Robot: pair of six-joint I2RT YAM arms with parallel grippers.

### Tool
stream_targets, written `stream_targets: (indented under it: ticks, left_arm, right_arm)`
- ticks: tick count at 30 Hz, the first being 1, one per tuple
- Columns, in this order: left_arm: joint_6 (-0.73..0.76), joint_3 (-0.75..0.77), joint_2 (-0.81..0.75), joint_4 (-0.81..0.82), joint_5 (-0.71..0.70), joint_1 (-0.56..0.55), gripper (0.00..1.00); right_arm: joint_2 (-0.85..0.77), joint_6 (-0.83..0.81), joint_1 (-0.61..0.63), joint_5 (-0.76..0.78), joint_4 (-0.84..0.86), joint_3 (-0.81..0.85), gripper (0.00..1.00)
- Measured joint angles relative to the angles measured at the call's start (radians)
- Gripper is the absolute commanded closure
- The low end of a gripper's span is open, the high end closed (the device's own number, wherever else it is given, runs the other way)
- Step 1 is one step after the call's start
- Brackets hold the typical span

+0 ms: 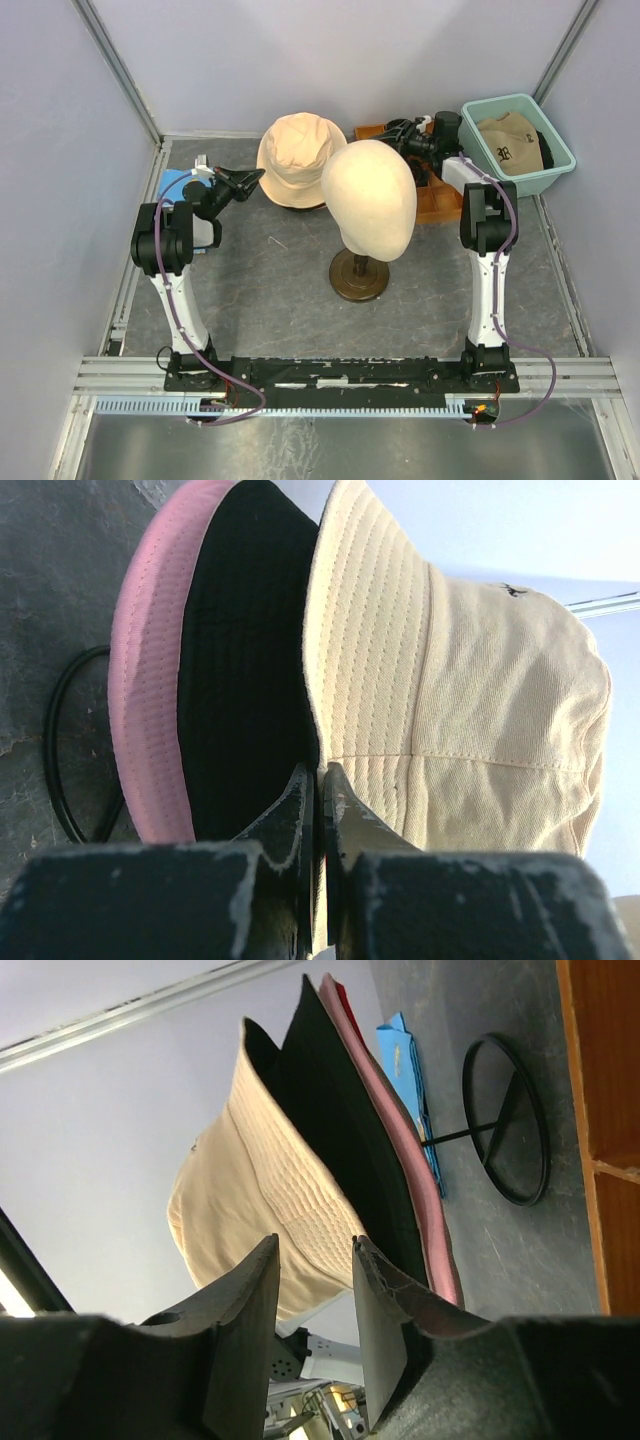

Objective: Stack the hats
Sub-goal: Stack the hat on the hat.

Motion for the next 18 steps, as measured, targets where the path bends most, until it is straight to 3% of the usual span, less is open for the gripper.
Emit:
stream_targets:
  ticks: [5,14,18]
  left_arm:
    - [-0.004,-0.033,0.0,0.063,-0.02,0.0,0.97]
    - [-0.008,-0.039,0.0,0.095,-0.022,0.002,0.97]
    - [-0.01,-0.032,0.004,0.104,-0.021,0.002,0.97]
  right_arm:
    - [0.0,-0.046,0.032,-0.013,-0.096,0.019,0.52]
    - [0.068,-0.124,0.106,-0.019,-0.255,0.272,0.5]
    - [0.094,-0.141,0.121,-0.013,-0.292,0.303,0.5]
